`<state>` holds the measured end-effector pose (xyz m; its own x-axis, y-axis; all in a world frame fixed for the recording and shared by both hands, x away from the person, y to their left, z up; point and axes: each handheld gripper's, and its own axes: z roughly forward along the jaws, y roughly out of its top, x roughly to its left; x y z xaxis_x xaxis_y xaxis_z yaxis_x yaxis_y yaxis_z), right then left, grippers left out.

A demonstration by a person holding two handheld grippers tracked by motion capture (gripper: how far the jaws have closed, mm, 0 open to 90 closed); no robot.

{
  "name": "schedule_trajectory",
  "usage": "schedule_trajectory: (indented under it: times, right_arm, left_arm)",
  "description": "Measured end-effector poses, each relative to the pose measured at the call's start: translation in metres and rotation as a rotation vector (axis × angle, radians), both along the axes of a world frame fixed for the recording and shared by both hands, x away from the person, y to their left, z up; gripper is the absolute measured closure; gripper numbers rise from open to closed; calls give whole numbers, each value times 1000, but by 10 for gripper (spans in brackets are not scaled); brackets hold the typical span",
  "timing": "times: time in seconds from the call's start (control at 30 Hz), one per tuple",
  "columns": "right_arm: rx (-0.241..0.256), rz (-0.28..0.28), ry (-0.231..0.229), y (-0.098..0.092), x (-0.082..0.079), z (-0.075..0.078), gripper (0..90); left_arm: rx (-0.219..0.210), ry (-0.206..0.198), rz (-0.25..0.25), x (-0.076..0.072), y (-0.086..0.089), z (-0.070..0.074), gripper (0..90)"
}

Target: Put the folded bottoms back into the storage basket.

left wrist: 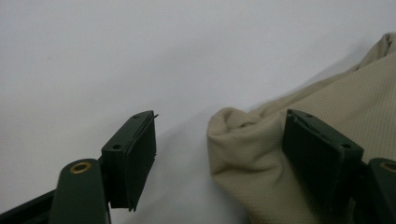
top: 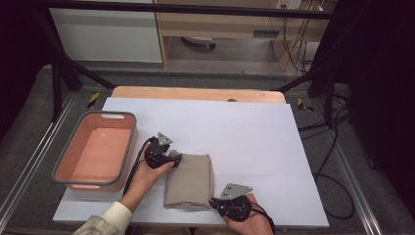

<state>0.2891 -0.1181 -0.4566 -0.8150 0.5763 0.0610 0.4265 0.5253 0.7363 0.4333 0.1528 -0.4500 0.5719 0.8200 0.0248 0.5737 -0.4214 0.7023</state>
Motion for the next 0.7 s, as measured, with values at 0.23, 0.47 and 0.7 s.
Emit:
schedule_trajectory:
  times: [0.23,0.47,0.7]
  right_arm:
    - [-4,5,-1,0,0,1,856]
    - [-6,6,-6,1,1,2,866]
    - [86,-5,-27,-2,2,24,873]
  left_arm:
    - [-54,20,-72,-4,-2,1,544]
    - [-87,48,-93,-6,-1,5,793]
    - [-84,5,-118,-10,-2,35,820]
